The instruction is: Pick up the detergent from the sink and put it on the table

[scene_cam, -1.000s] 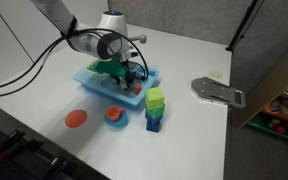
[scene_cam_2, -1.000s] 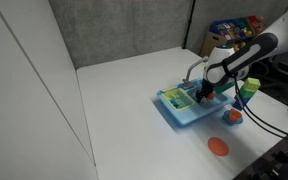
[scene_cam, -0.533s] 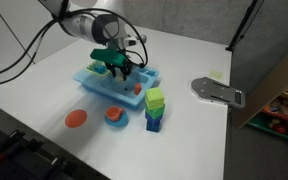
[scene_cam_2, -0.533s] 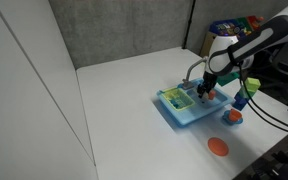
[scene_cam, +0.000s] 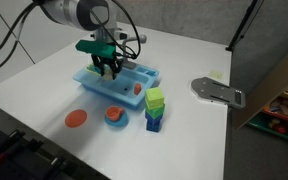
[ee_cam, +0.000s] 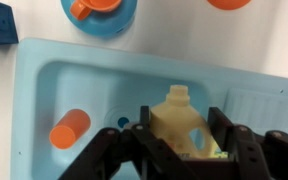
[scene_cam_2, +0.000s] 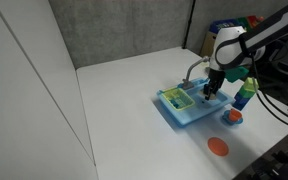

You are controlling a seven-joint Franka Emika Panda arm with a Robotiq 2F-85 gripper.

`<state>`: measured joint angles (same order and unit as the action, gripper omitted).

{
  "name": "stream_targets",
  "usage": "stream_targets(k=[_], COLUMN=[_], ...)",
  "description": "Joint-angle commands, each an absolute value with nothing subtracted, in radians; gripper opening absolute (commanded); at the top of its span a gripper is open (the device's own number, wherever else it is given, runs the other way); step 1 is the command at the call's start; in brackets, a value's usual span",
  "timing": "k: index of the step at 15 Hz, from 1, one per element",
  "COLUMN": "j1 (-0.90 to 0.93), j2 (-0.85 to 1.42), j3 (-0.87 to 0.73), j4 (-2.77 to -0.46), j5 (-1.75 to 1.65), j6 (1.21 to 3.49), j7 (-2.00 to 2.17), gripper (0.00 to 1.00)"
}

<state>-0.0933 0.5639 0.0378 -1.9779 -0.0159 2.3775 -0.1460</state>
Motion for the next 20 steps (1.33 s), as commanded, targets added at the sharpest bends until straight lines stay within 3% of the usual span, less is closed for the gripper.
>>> stream_targets(k=[1, 14, 17, 18, 20], j1=[-0.094, -0.053, -0.057, -0.058, -0.061], j2=[0.476, 0.421, 0.41, 0.405, 0.397], j3=[0.056, 0.098, 0.097, 0.093, 0.085], j4=[-2.074, -2.177, -2.17, -2.166, -2.154], j5=[0.011, 0.026, 0.039, 0.039, 0.038], j6=[2.321, 2.308, 2.307, 2.31, 2.321], j7=[-0.199, -0.258, -0.264, -0.262, -0.255], gripper=[0.36, 0.36, 0.78, 0.79, 0.92])
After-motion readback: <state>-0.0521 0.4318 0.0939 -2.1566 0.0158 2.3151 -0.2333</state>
